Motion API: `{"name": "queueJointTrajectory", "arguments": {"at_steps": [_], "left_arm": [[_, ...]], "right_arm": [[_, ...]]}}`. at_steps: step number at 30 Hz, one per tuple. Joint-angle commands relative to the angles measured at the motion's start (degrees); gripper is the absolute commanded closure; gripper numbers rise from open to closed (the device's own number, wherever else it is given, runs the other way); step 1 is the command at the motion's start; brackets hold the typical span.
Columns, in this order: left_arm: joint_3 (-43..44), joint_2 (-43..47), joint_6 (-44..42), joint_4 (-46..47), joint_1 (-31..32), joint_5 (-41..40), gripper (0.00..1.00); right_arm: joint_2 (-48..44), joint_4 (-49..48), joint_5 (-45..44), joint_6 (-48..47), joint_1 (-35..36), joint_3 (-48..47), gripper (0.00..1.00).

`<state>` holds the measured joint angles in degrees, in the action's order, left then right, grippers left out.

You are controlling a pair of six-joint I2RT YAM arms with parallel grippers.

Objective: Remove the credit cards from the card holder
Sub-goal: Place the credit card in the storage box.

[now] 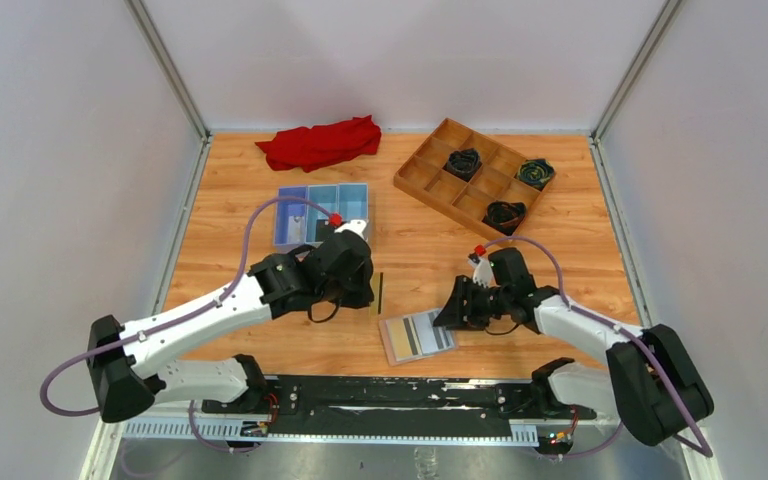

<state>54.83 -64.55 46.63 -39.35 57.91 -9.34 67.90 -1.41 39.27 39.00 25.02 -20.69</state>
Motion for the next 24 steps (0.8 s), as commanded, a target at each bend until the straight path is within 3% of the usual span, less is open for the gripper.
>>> {"name": "queueJointTrajectory", "arguments": {"at_steps": [1, 6, 13, 19, 24], "left_arm": [[6.44, -3.44, -4.72, -4.51, -3.89, -1.65, 1.0], [15.35, -8.57, -12.05, -5.56, -10.43, 0.55, 1.0], [30.85, -21.01, -19.32, -10.65, -17.48, 0.96, 1.0], [42.29, -31.93, -19.46, -14.9, -20.98, -4.17, 1.0], [46.69, -35.56, -18.05, -17.78, -22.0, -8.86, 1.0]], "right_arm": [[-3.73, 14.76, -6.94, -4.94, 0.56, -3.36, 0.48], [-8.98, 25.26, -16.26, -9.95, 0.45, -11.34, 0.38], [-9.87, 34.91, -32.58, -13.11, 0.13, -22.44, 0.37], [-9.35, 41.89, -47.15, -16.63, -0.37, -29.54, 0.36], [-4.94, 44.14, -49.81, -16.02, -4.26, -33.33, 0.35]]}}
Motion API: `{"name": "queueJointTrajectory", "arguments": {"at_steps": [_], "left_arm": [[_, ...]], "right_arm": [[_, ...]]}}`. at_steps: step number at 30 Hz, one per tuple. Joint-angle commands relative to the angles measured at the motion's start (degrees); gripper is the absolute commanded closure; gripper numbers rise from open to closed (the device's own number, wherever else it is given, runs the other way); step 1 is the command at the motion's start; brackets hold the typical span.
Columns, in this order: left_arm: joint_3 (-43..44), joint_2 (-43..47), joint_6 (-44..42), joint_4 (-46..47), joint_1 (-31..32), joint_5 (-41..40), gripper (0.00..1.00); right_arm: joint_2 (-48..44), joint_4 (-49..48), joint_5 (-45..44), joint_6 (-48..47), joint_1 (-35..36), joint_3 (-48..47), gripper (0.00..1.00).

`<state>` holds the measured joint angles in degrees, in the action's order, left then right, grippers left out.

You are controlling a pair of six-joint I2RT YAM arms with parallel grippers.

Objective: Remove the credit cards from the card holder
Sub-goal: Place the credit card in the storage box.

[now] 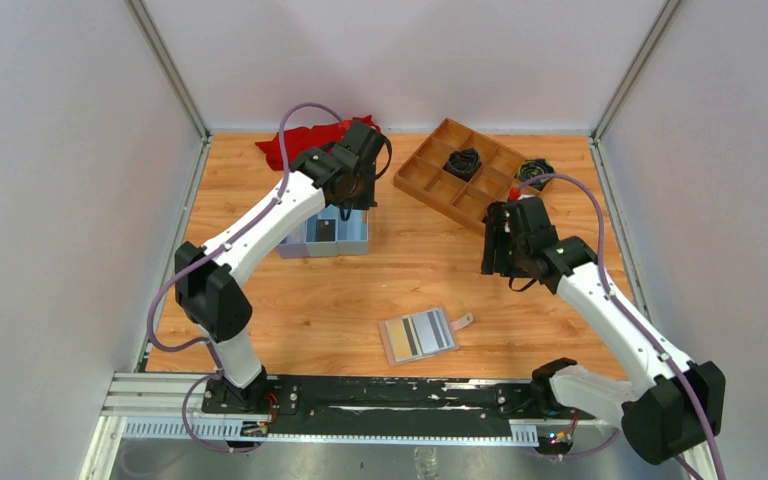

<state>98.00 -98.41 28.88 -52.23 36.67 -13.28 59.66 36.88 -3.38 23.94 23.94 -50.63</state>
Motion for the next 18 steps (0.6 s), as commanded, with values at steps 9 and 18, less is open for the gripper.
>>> {"name": "queueJointTrajectory", "arguments": {"at_steps": [9, 18], "left_arm": [[5.71, -6.4, -0.15, -7.74, -1.53, -12.07, 1.0], [10.76, -15.77, 1.47, -9.16, -1.85, -15.58, 1.0]], "right_arm": [[12.86, 6.65, -4.76, 0.51, -7.13, -9.56, 0.36], [16.71, 8.15, -3.01, -1.36, -8.94, -15.92, 0.36]]}}
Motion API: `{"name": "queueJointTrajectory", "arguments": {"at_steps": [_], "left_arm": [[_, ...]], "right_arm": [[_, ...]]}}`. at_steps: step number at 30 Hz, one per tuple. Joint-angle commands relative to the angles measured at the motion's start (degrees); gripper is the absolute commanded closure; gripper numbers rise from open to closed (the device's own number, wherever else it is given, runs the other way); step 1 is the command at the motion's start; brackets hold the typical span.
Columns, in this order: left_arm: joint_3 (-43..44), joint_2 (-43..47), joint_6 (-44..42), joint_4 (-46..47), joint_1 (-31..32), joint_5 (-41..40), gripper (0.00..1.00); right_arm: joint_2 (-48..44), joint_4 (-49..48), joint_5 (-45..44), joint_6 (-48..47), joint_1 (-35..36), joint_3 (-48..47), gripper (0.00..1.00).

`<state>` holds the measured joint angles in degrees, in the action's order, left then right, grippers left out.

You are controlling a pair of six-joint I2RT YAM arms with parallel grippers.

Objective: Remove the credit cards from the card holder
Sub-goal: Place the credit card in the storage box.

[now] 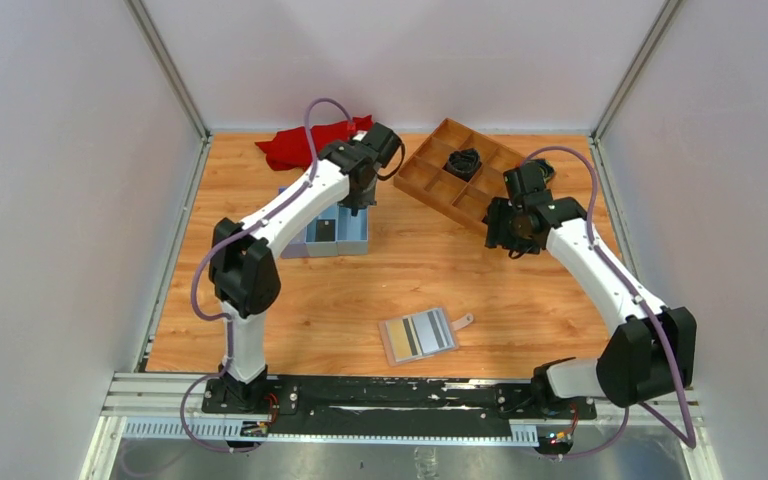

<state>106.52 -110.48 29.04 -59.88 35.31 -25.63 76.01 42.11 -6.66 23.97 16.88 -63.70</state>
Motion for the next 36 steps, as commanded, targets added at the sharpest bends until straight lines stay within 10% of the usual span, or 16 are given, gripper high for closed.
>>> {"name": "queueJointTrajectory", "arguments": {"at_steps": [1, 22, 30, 36], "left_arm": [[2.28, -4.7, 1.65, -1.53, -0.44, -3.48, 1.0], [6.25, -17.96, 0.33, -1.39, -1.22, -5.65, 1.0], [7.05, -19.07, -0.18, -1.38, -1.94, -1.34, 0.69], [9.7, -17.29, -0.19, -1.38, -1.93, 2.7, 0.67]], "right_arm": [[0.44, 3.13, 0.44, -1.63, -2.26, -3.31, 0.37], [-1.33, 4.74, -1.19, -0.82, -4.75, -5.2, 0.38], [-0.47, 4.74, -1.0, -0.67, -4.76, -6.71, 0.39], [0.89, 4.63, -0.67, -1.26, -4.75, -8.59, 0.39]]}}
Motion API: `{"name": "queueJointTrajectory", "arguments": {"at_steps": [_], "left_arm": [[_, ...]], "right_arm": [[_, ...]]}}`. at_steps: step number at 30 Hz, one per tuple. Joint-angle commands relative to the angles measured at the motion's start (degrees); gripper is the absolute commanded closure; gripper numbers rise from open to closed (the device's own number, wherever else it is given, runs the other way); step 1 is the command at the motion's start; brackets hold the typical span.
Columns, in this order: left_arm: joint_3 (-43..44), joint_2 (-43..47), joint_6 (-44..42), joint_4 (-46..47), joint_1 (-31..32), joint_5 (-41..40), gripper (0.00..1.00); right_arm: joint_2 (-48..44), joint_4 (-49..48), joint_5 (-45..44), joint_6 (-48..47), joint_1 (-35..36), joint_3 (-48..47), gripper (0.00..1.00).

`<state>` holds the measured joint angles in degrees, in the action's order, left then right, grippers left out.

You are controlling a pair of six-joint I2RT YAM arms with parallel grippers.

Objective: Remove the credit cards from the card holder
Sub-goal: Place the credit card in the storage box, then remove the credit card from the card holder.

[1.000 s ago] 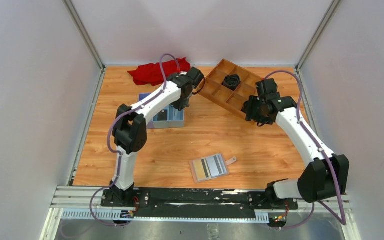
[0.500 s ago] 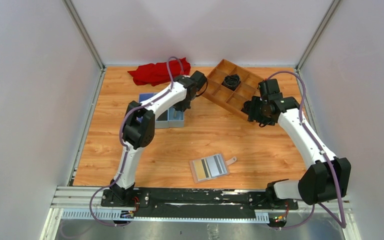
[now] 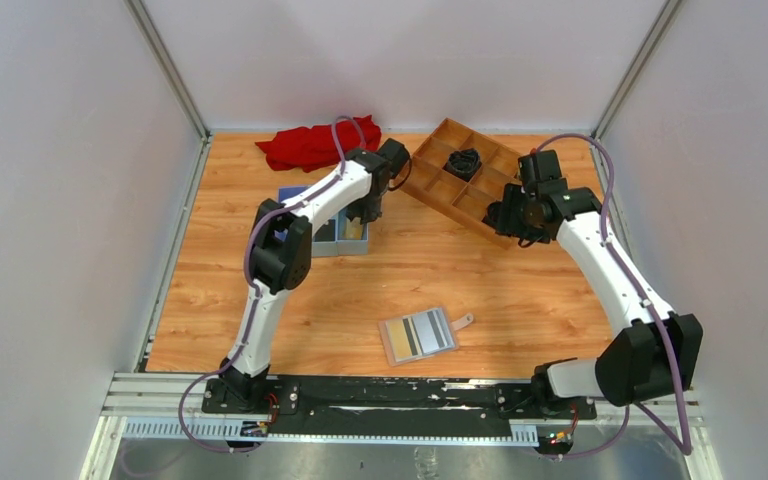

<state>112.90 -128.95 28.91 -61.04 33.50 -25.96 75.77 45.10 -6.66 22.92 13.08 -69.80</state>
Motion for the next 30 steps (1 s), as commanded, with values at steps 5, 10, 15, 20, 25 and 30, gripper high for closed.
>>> {"name": "queueJointTrajectory", "arguments": {"at_steps": [5, 10, 15, 20, 25, 30], "left_arm": [[4.96, 5.05, -0.26, -0.14, -0.17, 7.43, 0.66], [5.95, 9.57, -3.33, 0.17, -0.16, 15.67, 0.63], [5.13, 13.13, -4.63, 0.21, -0.17, 20.16, 0.62], [1.36, 17.63, -5.11, 0.26, 0.48, 21.8, 0.62], [-3.49, 20.98, -5.19, 0.3, 1.24, 25.6, 0.6], [-10.72, 24.56, -5.16, 0.58, 5.8, 18.67, 0.6]], "right_arm": [[2.76, 1.35, 1.11, -0.58, -0.95, -4.33, 0.39], [3.95, 1.22, 4.21, 0.49, -0.95, -5.29, 0.39], [4.53, 1.6, 10.81, 1.27, -0.9, -4.86, 0.39], [3.84, 1.6, 15.01, 2.41, -0.79, -2.2, 0.39], [4.94, 0.7, 18.53, 3.03, 1.48, 1.17, 0.39], [8.42, 0.34, 20.05, 4.19, 6.05, 4.68, 0.39]]}}
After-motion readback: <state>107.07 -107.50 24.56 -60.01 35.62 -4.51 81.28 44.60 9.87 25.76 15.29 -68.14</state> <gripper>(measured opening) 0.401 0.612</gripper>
